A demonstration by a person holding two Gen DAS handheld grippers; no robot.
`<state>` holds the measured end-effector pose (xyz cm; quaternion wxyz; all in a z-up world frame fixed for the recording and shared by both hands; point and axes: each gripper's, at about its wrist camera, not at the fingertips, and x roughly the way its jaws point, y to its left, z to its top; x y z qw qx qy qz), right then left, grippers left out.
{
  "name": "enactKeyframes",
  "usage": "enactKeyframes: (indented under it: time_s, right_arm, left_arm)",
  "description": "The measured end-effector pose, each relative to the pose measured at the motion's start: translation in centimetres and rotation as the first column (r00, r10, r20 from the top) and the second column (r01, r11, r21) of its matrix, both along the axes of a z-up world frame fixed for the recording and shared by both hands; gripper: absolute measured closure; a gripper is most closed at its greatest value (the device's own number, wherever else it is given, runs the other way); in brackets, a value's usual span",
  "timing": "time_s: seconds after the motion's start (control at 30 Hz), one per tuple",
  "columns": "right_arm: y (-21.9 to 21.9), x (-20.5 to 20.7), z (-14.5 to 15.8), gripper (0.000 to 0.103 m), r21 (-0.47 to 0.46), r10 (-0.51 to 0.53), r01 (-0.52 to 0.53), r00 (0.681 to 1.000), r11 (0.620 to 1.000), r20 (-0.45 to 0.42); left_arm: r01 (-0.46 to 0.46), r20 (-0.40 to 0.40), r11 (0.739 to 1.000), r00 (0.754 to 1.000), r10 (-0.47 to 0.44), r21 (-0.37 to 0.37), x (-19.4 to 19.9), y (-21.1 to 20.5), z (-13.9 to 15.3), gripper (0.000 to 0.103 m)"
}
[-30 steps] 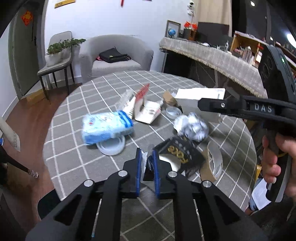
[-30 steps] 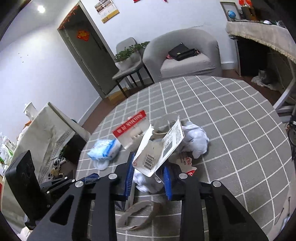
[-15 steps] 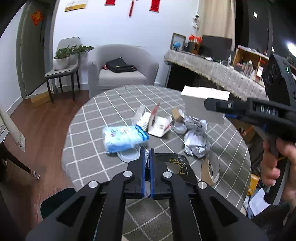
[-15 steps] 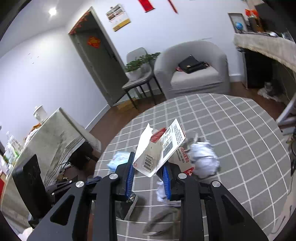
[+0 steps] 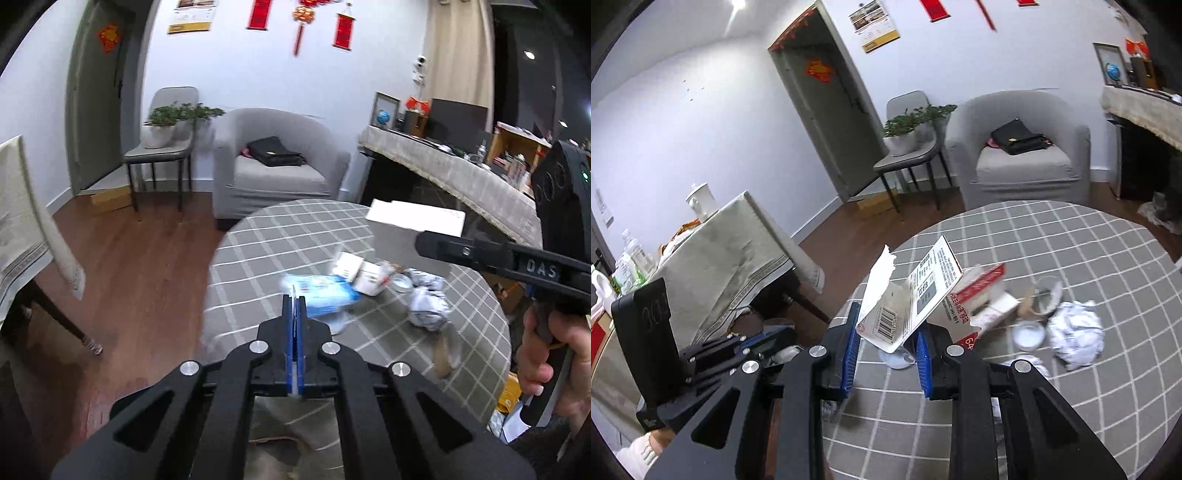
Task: Collect trash
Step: 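Grasp the SanDisk card packaging with the right gripper while the left carries the bag to the bin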
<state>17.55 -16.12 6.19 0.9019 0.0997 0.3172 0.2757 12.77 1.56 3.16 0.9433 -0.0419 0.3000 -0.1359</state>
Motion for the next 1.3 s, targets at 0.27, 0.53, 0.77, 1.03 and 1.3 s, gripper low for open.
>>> enactKeyframes:
  time_s: [0.27, 0.53, 0.77, 1.03, 1.3]
  right_arm:
    - [4.3, -0.2, 0.1, 0.077, -0.031, 0.075, -0.075, 0.997, 0.997, 0.013]
    - [8.1, -0.7, 0.1, 0.077, -0.053, 0.151, -0.149, 0.988, 0.987, 0.022]
    - [11.9, -0.9, -0.8, 0.077, -0.077, 0.222, -0.222, 0.975, 0.972, -0.005]
    - [16.0, -0.9, -1.8, 0.077, -0.086, 0.291, -0.293, 0.956, 0.952, -0.037]
    - [20.2, -0.8, -3.8, 0.077, -0.109, 0.336, -0.345, 0.937, 0.932, -0.095]
  left_arm:
    - [-0.065, -0.042, 0.998, 0.997, 0.064, -0.023, -0.3, 4.6, -1.1, 0.102]
    - [-0.146, -0.047, 0.989, 0.988, 0.144, -0.035, -0.9, 8.7, -1.5, 0.102]
    - [-0.207, -0.152, 0.978, 0.966, 0.208, 0.027, -0.2, 11.7, -5.3, 0.102]
    - [-0.224, -0.315, 0.969, 0.917, 0.245, 0.102, 0.4, 14.1, -10.6, 0.102]
    - [-0.219, -0.465, 0.967, 0.848, 0.254, 0.128, 0.3, 16.1, -15.5, 0.102]
